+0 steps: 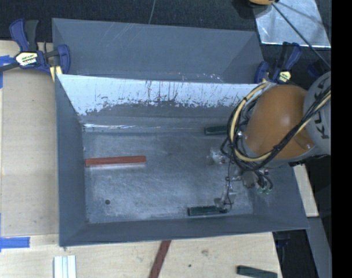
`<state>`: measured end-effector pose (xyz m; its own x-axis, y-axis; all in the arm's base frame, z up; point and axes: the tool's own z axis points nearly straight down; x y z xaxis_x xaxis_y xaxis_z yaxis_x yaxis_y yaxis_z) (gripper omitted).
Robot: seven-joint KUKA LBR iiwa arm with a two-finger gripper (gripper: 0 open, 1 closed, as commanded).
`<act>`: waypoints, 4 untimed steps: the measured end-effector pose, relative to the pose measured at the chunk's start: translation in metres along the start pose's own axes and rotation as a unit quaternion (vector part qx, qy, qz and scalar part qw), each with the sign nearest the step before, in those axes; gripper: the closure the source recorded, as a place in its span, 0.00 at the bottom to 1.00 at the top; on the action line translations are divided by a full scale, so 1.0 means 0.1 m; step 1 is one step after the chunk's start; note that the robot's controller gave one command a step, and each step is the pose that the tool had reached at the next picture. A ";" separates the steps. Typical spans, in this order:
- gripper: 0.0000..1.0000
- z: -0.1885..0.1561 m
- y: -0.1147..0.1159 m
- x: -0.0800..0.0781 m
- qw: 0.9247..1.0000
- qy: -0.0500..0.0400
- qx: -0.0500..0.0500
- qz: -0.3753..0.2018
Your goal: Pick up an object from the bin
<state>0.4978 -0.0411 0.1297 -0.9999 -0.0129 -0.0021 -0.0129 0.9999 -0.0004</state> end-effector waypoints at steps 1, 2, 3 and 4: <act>0.00 0.32 -0.32 0.11 0.999 -0.001 0.000 -0.052; 0.00 0.27 -0.02 0.13 0.997 0.000 0.001 -0.075; 0.00 0.26 0.15 0.11 0.997 -0.002 0.000 -0.080; 0.00 0.31 -0.05 0.05 0.996 0.000 0.000 -0.094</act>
Offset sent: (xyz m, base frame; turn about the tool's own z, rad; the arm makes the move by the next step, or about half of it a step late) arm -0.0123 0.0277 -0.0174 -0.1768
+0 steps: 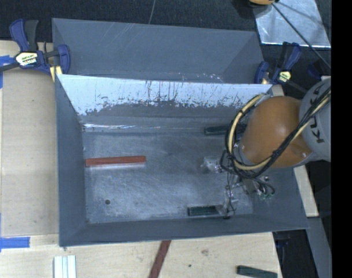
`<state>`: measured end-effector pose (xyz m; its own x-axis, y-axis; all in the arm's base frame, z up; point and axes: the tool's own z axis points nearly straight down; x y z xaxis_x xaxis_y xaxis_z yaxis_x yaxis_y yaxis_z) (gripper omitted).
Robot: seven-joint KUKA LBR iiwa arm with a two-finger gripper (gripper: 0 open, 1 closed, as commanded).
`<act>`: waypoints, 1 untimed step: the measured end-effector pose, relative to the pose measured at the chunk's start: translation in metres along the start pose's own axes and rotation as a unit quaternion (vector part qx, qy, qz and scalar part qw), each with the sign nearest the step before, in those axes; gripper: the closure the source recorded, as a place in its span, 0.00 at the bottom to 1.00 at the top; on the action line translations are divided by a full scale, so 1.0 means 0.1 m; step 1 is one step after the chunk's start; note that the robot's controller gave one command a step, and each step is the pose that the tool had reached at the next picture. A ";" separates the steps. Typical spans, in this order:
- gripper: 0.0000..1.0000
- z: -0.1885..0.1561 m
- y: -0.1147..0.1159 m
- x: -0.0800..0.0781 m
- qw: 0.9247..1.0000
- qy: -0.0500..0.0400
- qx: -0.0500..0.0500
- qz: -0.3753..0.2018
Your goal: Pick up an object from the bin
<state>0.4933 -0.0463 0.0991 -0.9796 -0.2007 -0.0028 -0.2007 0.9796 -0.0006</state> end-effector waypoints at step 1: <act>0.00 -0.03 -0.05 0.03 0.990 -0.001 0.001 -0.140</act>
Offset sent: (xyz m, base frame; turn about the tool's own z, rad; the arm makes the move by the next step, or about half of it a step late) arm -0.0073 0.0664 0.0304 -0.0149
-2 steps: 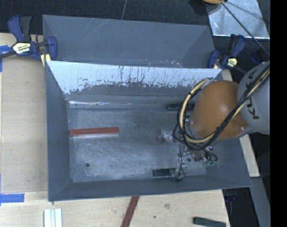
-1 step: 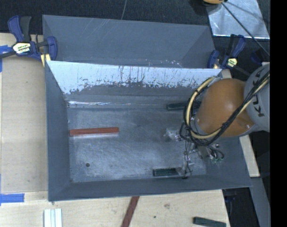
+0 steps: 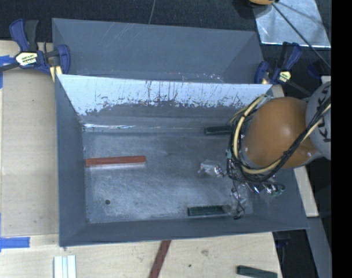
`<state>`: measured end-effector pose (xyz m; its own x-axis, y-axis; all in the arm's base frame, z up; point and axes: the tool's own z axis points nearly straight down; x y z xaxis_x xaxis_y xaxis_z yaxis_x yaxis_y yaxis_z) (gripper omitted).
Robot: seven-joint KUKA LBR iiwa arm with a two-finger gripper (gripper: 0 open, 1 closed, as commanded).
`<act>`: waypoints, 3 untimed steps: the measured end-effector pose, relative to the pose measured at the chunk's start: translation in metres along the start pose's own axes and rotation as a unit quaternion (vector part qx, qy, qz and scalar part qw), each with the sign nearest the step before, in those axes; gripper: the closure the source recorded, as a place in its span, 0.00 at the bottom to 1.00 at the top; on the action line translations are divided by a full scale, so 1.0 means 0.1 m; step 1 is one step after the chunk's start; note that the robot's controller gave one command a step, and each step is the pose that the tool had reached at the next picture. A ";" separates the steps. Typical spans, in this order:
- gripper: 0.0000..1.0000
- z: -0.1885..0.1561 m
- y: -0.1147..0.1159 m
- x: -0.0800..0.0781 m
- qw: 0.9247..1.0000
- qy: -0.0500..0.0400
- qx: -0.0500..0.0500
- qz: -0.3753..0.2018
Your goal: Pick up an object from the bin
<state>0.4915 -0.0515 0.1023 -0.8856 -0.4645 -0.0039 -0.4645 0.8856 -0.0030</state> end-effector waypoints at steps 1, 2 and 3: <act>0.00 -0.16 0.38 -0.17 0.995 0.000 0.000 0.098; 0.00 0.07 0.36 -0.15 0.994 0.000 -0.002 0.108; 0.00 0.05 0.29 -0.09 0.999 0.001 0.000 0.051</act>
Offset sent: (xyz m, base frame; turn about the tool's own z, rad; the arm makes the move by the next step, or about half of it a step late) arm -0.0053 -0.0003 -0.0323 0.1646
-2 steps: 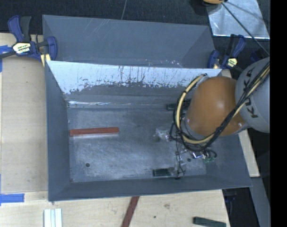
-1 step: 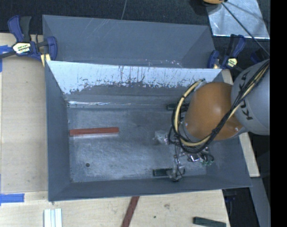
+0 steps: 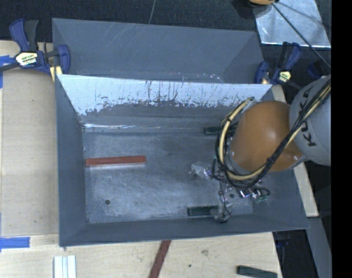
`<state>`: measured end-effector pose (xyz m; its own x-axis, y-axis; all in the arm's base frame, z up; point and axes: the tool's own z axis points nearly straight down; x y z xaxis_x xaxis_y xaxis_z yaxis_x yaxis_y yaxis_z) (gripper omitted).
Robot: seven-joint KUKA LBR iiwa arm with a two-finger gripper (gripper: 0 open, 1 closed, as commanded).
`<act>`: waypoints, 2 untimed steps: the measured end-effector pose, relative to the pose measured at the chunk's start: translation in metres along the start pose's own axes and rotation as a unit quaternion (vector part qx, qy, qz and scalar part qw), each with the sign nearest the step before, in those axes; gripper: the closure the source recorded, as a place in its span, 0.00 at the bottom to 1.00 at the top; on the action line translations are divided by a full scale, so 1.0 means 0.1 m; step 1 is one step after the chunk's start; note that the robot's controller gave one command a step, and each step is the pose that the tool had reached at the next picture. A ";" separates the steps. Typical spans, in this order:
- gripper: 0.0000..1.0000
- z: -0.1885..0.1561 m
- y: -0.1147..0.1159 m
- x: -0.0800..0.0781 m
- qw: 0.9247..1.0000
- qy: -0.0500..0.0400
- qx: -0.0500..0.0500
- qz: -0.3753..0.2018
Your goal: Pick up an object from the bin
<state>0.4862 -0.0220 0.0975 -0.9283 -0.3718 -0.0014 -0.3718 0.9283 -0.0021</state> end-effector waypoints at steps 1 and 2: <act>1.00 0.26 -0.07 0.03 0.973 -0.003 0.001 -0.232; 1.00 0.26 -0.07 0.03 0.973 -0.003 0.001 -0.232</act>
Offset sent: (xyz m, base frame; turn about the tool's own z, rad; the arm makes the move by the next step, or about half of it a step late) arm 0.0000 0.0000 0.0000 0.0000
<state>0.4863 -0.0299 0.0716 -0.6601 -0.7511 -0.0051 -0.7511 0.6602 -0.0047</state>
